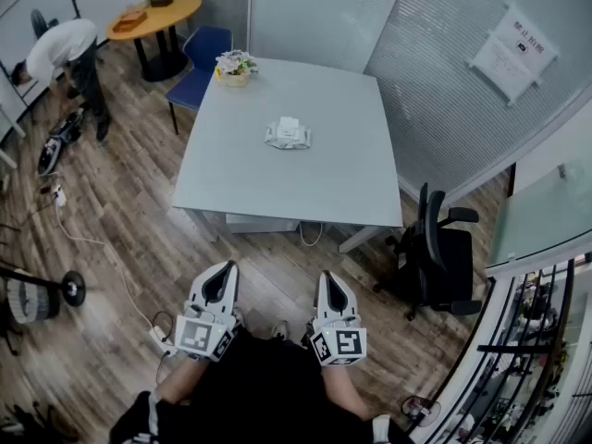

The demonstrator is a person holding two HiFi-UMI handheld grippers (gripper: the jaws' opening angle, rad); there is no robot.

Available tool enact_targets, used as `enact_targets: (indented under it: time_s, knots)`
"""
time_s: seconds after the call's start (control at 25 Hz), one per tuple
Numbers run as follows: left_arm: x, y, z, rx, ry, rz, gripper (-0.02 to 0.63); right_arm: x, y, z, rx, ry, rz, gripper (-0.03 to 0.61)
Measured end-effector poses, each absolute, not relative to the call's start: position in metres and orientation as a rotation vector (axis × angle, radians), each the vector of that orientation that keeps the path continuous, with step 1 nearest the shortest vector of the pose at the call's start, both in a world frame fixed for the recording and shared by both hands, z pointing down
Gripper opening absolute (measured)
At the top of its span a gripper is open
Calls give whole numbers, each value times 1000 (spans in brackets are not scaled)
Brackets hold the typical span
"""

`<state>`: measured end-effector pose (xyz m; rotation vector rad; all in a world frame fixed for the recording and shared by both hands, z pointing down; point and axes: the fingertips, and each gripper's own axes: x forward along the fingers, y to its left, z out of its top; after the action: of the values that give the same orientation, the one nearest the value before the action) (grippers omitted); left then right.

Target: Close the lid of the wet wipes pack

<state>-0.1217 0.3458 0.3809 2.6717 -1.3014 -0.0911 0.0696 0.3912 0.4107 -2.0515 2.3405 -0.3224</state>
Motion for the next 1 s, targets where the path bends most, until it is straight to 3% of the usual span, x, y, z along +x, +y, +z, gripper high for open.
enact_targets:
  time_s: [0.52,0.6,0.64,1.0]
  knots:
    - [-126,347,376,2671,-1285,-115,21,65,394,391,-2036,2295,-218,23]
    - [-128,346,378,2669,-1281,-119,21,63,392,394,-2016,2299,-237,134]
    - [-129,346,379,2667,-1278,-121,22,62,390,396,-2012,2302,-252,160]
    - [-166,326,392,2645,-1276,-130,22,30,371,407,-2037,2315,-308,166]
